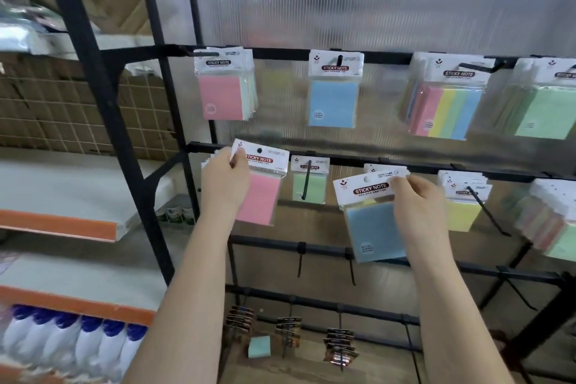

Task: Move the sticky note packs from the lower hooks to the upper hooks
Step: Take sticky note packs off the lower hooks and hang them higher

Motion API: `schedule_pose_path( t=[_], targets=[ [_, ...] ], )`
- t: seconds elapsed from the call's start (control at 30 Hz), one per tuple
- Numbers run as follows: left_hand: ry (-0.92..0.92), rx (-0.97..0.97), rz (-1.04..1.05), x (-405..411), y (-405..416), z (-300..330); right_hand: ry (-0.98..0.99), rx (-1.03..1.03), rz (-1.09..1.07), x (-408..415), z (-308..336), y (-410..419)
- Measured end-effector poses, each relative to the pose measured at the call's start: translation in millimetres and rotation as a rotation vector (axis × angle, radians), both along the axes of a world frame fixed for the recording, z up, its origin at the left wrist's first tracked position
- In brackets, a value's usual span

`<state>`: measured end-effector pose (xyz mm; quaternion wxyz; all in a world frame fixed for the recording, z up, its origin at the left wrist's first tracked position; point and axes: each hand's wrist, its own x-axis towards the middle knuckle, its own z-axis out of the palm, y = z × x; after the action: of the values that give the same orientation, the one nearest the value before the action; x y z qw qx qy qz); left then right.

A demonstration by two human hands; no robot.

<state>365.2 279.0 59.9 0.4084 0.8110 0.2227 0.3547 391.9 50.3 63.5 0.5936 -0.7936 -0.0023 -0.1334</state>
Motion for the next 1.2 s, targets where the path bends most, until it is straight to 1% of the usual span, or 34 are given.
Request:
schedule_pose_path(
  t=[0.13,0.23,0.43,0.57,0.67,0.73,0.8,1.0,1.2],
  targets=[
    [-0.111,0.045,0.005,-3.6,17.5,24.5,-0.005,0.016,0.012,-1.8,5.7,16.3],
    [-0.211,0.021,-0.004,-5.5,30.4,42.7,-0.013,-0.008,0.016,-0.3,7.8,25.9],
    [-0.385,0.054,0.069,4.1,62.6,78.8,-0.019,-0.050,0.021,-0.8,10.0,45.4],
    [-0.372,0.070,0.075,14.6,78.0,93.6,-0.026,-0.020,0.019,-4.8,13.6,57.6],
    [-0.401,0.031,0.038,21.3,80.9,101.6,-0.027,0.003,0.022,-9.5,15.0,65.7],
    [-0.405,0.060,0.031,23.6,82.8,105.7,-0.033,0.005,0.017,-12.7,14.5,69.2],
    [-0.438,0.082,0.021,25.6,85.4,105.8,-0.037,-0.001,0.008,-15.2,12.6,71.4],
    [-0.516,0.066,0.007,20.5,84.0,100.6,-0.012,0.009,-0.015,-18.2,9.9,78.0],
    [-0.582,0.005,0.018,16.6,86.6,105.1,-0.002,0.023,-0.026,-15.7,14.8,82.5]
  ],
)
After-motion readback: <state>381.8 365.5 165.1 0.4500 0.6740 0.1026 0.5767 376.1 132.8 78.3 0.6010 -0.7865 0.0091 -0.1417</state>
